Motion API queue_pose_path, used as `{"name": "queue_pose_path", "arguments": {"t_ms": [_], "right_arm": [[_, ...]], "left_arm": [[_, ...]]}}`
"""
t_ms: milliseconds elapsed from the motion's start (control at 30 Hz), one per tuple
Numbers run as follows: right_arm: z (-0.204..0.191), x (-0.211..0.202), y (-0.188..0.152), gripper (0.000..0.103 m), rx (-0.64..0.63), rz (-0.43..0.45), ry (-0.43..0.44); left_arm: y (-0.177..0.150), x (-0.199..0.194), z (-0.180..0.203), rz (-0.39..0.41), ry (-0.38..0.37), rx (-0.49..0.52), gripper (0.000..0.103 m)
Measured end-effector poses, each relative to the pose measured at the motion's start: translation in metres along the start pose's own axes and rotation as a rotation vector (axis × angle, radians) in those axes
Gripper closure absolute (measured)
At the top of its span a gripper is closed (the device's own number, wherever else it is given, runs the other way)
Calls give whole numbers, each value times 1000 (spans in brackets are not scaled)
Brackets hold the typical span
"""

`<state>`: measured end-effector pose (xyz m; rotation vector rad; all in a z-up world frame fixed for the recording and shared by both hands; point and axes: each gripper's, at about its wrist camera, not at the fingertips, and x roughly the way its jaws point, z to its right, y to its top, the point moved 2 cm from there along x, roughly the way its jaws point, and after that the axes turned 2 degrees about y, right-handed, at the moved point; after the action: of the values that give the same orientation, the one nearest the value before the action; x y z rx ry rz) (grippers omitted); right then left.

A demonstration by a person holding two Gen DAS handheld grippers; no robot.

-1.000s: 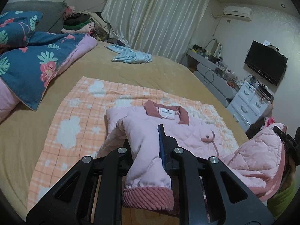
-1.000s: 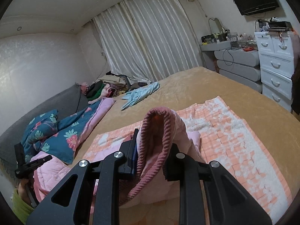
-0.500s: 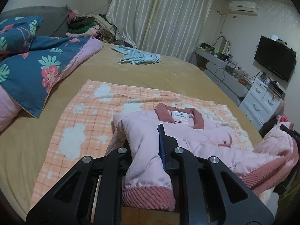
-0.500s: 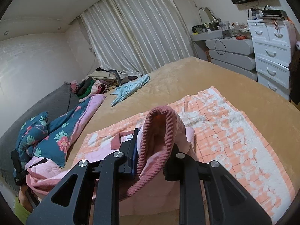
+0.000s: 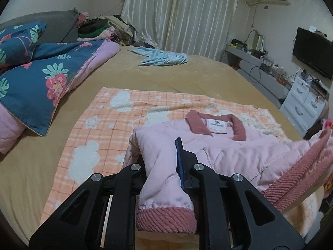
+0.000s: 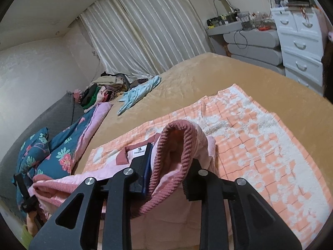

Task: Fold large clothes
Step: 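Carry the hem with both grippers over the jacket toward the collar, then lower the hem onto the jacket and open both grippers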

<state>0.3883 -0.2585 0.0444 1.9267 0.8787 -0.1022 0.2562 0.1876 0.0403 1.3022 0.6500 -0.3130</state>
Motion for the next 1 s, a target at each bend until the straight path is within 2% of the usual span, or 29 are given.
{"name": "queue_pose_path", "arguments": {"t_ms": [167,233,300,367,433,667,733,1000], "right_arm": [[10,11,-1,69,52,-7,58],[15,13,-2,45,95,1,114],[15,12,-2,36,103,24,122],[11,9,-3,35,81,45,138],[7,5,-6,24,65,71,145],[-3,1,-32,17,-41,129,54],[-4,9,-45,15,-71,127,-3],[4,62,-74,15,-236,-67,-171]], "left_arm": [[0,17,-4,-20,15,-4,94],[-1,21,-4,-25,19,-3,94],[-1,26,-5,-29,23,1,94],[-1,28,-5,-30,23,0,94],[-1,29,-4,-30,22,1,94],[3,40,-3,-39,24,-5,94],[4,45,-3,-42,26,-9,94],[5,64,-2,-56,33,-43,89]]}}
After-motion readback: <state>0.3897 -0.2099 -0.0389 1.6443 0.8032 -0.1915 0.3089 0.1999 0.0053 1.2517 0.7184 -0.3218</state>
